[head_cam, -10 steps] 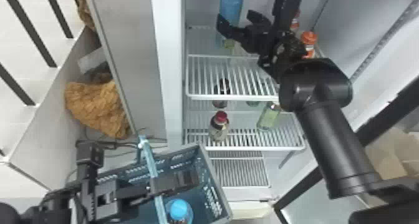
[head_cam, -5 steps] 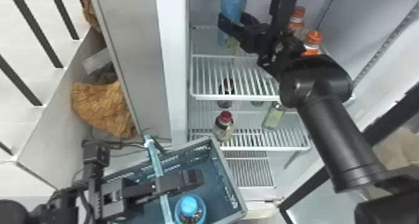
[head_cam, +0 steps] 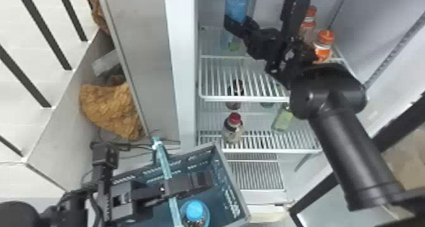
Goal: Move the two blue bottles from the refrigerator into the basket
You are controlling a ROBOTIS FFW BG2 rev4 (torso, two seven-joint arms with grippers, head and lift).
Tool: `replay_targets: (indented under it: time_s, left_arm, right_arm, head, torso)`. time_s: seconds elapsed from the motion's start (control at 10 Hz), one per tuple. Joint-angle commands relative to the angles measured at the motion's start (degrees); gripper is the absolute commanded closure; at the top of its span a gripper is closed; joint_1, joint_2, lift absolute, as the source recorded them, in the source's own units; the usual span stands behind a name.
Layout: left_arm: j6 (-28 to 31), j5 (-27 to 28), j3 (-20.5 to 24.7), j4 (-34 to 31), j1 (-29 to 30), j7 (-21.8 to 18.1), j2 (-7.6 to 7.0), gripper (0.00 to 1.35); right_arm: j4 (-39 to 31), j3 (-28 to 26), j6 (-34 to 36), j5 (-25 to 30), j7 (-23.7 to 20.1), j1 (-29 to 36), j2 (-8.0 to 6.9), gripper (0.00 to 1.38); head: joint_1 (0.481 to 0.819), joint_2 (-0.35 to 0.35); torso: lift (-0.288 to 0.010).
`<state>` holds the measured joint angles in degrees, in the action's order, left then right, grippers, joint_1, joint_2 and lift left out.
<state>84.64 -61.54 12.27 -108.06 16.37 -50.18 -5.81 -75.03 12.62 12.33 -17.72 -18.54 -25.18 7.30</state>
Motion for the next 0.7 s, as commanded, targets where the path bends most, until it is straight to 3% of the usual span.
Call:
replay_targets:
  time_s: [0.0, 0.6]
  left_arm:
    - [-0.13, -0.04, -0.05, -0.01, 0.08, 0.00, 0.01, 1.20]
    - [-0.27, -0.16, -0.16, 0.13, 0.22, 0.00, 0.01, 1.20]
  right_arm:
    - [-5.90, -0.51, 0.89, 0.69, -0.01, 4.22, 0.26, 1.28]
    - [-26.15, -2.57, 4.41, 2.18, -0.98, 18.15, 0.96, 1.28]
  head:
    - [0.695, -0.058]
    - [0.695, -0.043]
  torso:
    - [-0.010]
    - [-0.010]
